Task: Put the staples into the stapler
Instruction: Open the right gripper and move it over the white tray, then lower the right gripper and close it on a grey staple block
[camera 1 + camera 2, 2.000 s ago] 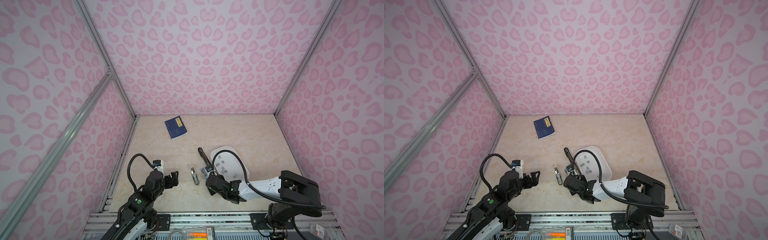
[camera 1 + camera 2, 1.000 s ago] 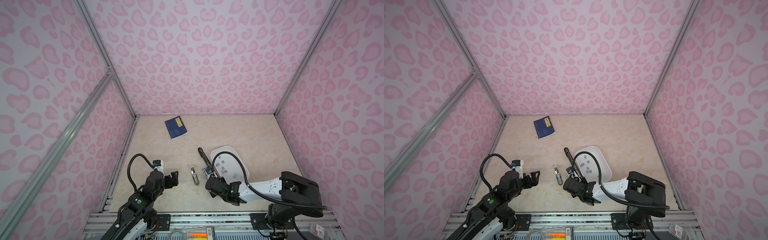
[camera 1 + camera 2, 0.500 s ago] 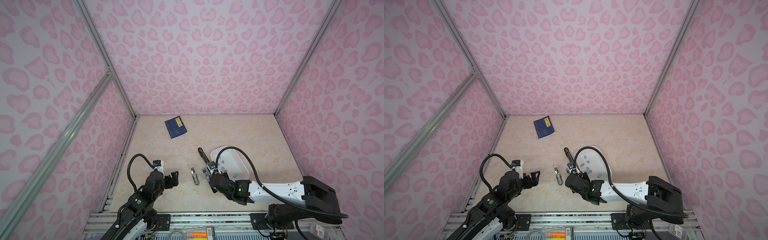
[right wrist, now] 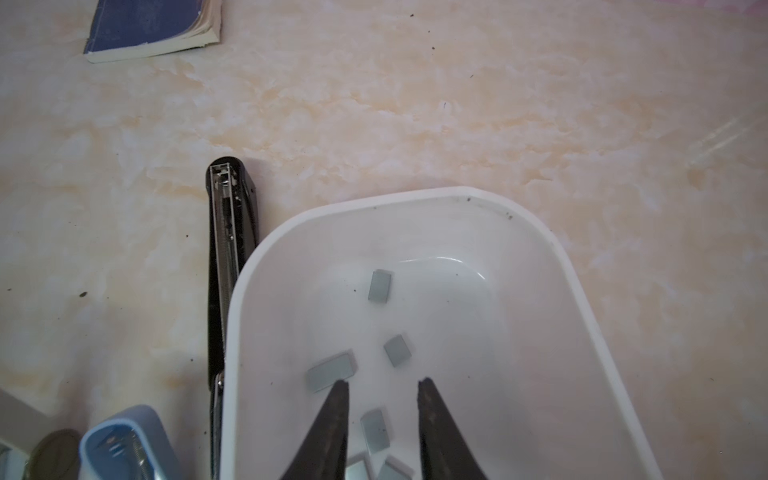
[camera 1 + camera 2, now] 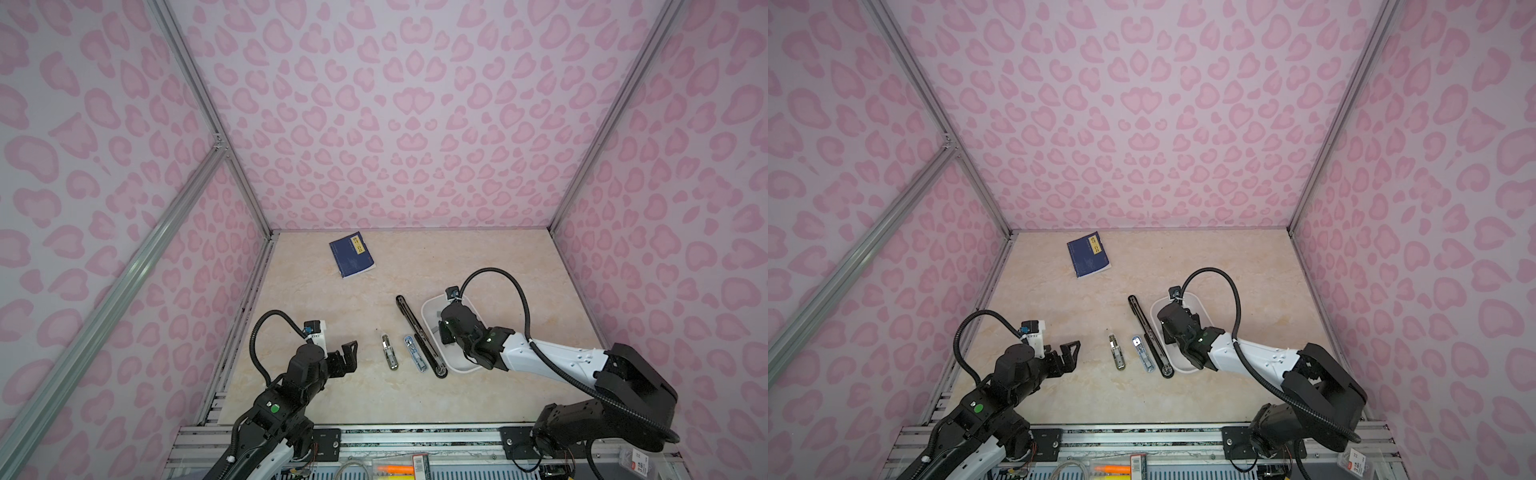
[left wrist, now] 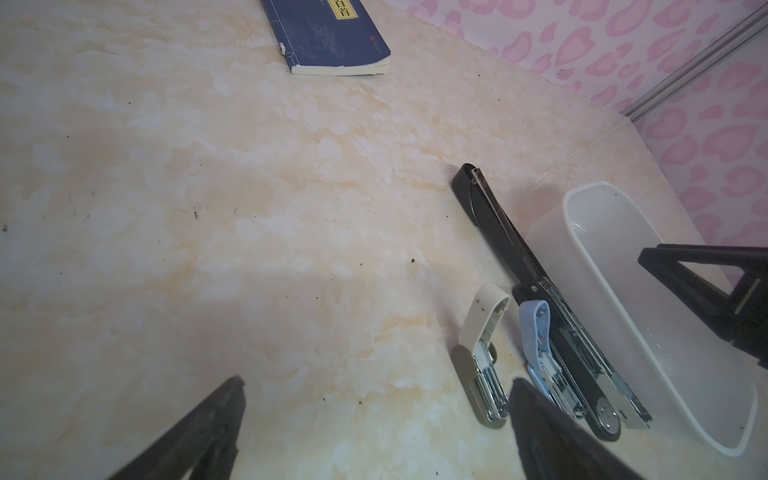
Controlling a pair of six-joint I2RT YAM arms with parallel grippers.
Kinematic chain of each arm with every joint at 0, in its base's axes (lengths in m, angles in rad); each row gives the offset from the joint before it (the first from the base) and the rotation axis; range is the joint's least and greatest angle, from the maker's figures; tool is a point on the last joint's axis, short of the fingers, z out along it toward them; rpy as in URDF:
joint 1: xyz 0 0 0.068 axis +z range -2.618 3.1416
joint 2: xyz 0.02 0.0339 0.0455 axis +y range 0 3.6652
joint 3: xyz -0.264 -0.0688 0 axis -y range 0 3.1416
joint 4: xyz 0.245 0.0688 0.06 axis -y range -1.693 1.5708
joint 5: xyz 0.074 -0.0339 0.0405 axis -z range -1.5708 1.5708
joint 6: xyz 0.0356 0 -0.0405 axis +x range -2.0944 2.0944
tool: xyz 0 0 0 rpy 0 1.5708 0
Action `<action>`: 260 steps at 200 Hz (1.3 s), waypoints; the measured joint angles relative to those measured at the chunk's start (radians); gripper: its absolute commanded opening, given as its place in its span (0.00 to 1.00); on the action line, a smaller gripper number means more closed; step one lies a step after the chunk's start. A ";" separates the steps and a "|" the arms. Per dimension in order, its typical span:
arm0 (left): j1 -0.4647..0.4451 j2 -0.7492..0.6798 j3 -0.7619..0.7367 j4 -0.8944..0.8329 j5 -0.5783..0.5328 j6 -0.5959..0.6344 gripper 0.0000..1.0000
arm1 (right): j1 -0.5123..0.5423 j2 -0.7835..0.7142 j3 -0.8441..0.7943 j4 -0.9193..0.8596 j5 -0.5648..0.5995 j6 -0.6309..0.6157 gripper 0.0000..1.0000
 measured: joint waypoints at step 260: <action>0.000 0.233 0.053 0.111 -0.104 0.045 0.98 | -0.126 0.230 0.042 0.063 -0.195 -0.205 0.33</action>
